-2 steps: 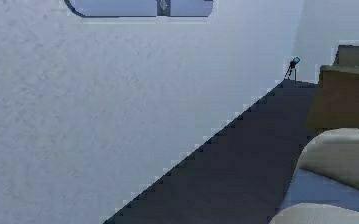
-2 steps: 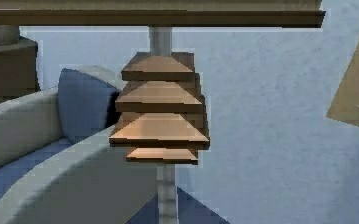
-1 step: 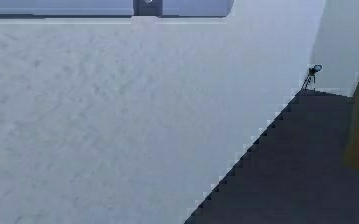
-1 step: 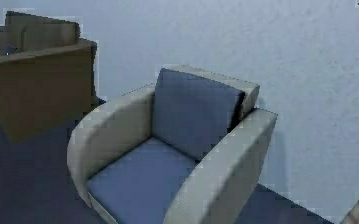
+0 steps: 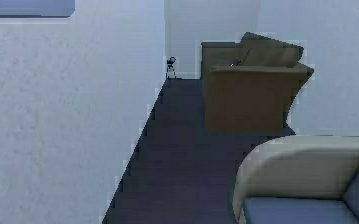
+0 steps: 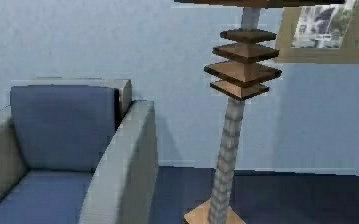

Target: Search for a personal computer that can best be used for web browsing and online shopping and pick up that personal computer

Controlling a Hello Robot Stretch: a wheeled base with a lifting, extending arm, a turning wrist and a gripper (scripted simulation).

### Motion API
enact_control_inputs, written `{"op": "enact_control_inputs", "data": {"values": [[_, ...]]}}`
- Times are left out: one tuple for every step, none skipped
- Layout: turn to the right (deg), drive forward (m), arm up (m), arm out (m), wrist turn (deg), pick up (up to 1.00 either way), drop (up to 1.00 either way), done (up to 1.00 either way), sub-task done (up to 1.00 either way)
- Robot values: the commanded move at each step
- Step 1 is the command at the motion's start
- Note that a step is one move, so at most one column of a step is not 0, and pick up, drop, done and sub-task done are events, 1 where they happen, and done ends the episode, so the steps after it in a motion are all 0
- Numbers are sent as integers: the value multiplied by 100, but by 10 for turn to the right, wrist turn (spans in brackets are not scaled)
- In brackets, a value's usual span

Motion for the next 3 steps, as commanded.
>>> {"op": "enact_control_inputs", "data": {"values": [[0, 100, 0, 0, 0, 0, 0, 0, 0], [0, 100, 0, 0, 0, 0, 0, 0, 0], [0, 70, 0, 0, 0, 0, 0, 0, 0]]}}
